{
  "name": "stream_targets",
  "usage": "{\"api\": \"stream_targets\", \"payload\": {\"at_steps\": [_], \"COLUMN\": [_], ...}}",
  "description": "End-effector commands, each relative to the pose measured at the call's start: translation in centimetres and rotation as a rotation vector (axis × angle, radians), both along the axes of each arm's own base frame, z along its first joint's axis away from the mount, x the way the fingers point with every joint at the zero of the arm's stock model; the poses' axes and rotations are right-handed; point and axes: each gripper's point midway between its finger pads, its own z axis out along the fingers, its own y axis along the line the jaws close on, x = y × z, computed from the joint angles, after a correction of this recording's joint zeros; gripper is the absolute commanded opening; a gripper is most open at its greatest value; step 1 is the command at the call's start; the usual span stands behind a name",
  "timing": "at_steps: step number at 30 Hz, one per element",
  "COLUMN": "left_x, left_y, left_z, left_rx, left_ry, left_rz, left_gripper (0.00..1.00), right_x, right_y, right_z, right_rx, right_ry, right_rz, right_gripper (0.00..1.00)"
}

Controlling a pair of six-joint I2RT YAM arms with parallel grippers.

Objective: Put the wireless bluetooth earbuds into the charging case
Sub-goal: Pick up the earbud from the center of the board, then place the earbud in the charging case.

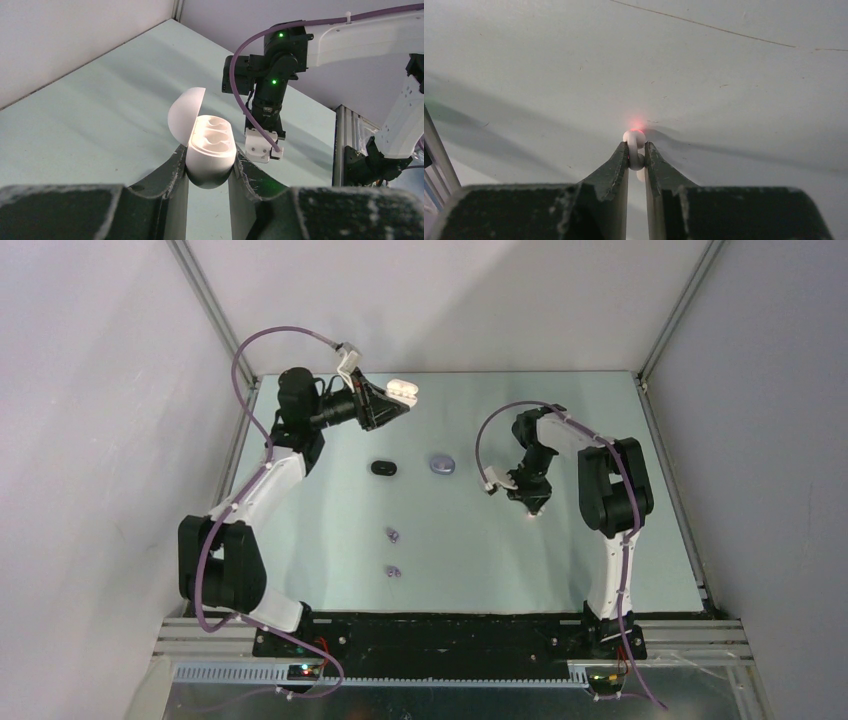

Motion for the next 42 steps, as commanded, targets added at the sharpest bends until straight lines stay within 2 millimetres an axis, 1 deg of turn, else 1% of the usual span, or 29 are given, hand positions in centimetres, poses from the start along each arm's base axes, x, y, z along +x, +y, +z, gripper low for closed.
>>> {"api": "stream_targets", "payload": {"at_steps": [1, 2, 3, 4, 5, 6, 7, 8, 9, 10, 11, 12, 13, 14, 15, 16, 17, 18, 19, 20, 21, 22, 23, 24, 25, 26, 30, 35, 42], "left_x": [0.6, 0.6, 0.6, 0.7, 0.7, 0.8, 0.9, 1.0, 1.0, 1.1, 1.1, 1.1, 1.1, 1.1, 1.1, 1.1, 1.1, 1.2, 1.0, 1.1, 1.0, 1.0, 0.9, 0.8, 0.7, 0.6, 0.1, -0.5, -1.2], "left_y": [0.3, 0.3, 0.2, 0.2, 0.2, 0.2, 0.2, 0.1, 0.1, 0.1, -0.1, -0.2, -0.3, -0.4, -0.6, -0.8, -1.0, -1.2, -1.5, -1.6, -1.8, -2.0, -2.1, -2.3, -2.3, -2.4, -2.6, -2.5, -2.5], "left_z": [2.2, 2.2, 2.2, 2.1, 2.1, 2.1, 2.1, 2.0, 2.2, 2.2, 2.8, 2.8, 3.3, 3.5, 4.2, 4.5, 4.7, 5.0, 5.1, 5.4, 5.5, 5.7, 5.8, 5.9, 6.0, 6.0, 6.0, 6.0, 6.9], "left_rx": [-0.001, -0.001, -0.001, 0.0, 0.0, 0.0, -0.001, -0.002, -0.009, -0.014, -0.03, -0.037, -0.056, -0.062, -0.085, -0.097, -0.102, -0.104, -0.105, -0.107, -0.108, -0.111, -0.112, -0.114, -0.115, -0.116, -0.119, -0.122, -0.132], "left_ry": [-0.075, -0.075, -0.074, -0.073, -0.073, -0.071, -0.073, -0.072, -0.079, -0.082, -0.098, -0.098, -0.109, -0.112, -0.124, -0.117, -0.127, -0.129, -0.136, -0.142, -0.147, -0.155, -0.158, -0.162, -0.166, -0.169, -0.172, -0.174, -0.188], "left_rz": [0.014, 0.015, 0.014, 0.014, 0.013, 0.013, 0.013, 0.012, 0.012, 0.008, 0.003, -0.006, -0.01, -0.022, -0.032, -0.046, -0.053, -0.065, -0.081, -0.086, -0.096, -0.104, -0.111, -0.116, -0.118, -0.122, -0.141, -0.149, -0.158], "left_gripper": [0.0, 0.0, 0.0, 0.0, 0.0, 0.0, 0.0, 0.0, 0.0, 0.0, 0.0, 0.0, 0.0, 0.0, 0.0, 0.0, 0.0, 0.0, 0.0, 0.0, 0.0, 0.0, 0.0, 0.0, 0.0, 0.0, 0.0, 0.0, 0.0], "right_x": [0.9, 0.8, 1.5, 1.3, 2.1, 2.0, 3.0, 3.0, 4.1, 4.3, 5.4, 5.8, 7.1, 7.3, 8.5, 8.1, 8.6, 8.6, 9.2, 9.5, 9.6, 10.1, 10.1, 10.0, 10.2, 9.7, 9.0, 7.9, 7.9], "right_y": [1.5, 1.7, 2.4, 2.7, 3.6, 3.9, 5.2, 5.8, 7.4, 8.0, 9.4, 10.2, 11.5, 12.0, 13.2, 13.9, 14.7, 15.4, 16.0, 16.4, 16.8, 17.1, 17.3, 17.9, 18.3, 18.9, 20.6, 22.2, 22.9], "right_z": [2.6, 3.0, 3.9, 4.5, 5.6, 6.5, 8.3, 9.4, 11.9, 13.3, 16.4, 17.9, 21.2, 23.0, 25.7, 27.6, 30.3, 30.5, 34.0, 33.1, 36.9, 36.7, 38.8, 39.6, 39.8, 40.7, 41.5, 41.3, 40.6], "right_rx": [0.066, 0.072, 0.105, 0.114, 0.166, 0.182, 0.267, 0.297, 0.414, 0.449, 0.573, 0.614, 0.742, 0.773, 0.89, 0.911, 0.985, 1.001, 1.103, 1.109, 1.223, 1.256, 1.328, 1.352, 1.358, 1.369, 1.387, 1.381, 1.374], "right_ry": [-0.033, -0.025, -0.04, -0.026, -0.041, -0.024, -0.039, -0.016, -0.024, 0.014, 0.017, 0.066, 0.055, 0.128, 0.111, 0.191, 0.213, 0.246, 0.201, 0.229, 0.181, 0.171, 0.153, 0.148, 0.167, 0.17, 0.181, 0.191, 0.182], "right_rz": [-0.027, -0.044, -0.062, -0.088, -0.114, -0.161, -0.198, -0.267, -0.316, -0.41, -0.457, -0.55, -0.567, -0.671, -0.648, -0.73, -0.755, -0.773, -0.761, -0.803, -0.774, -0.798, -0.773, -0.763, -0.764, -0.737, -0.68, -0.621, -0.608], "right_gripper": [0.15, 0.13, 0.11, 0.1, 0.09, 0.09, 0.09, 0.09, 0.09, 0.09, 0.1, 0.1, 0.1, 0.09, 0.09, 0.09, 0.09, 0.09, 0.09, 0.09, 0.09, 0.08, 0.08, 0.08, 0.07, 0.07, 0.07, 0.07, 0.07]}}
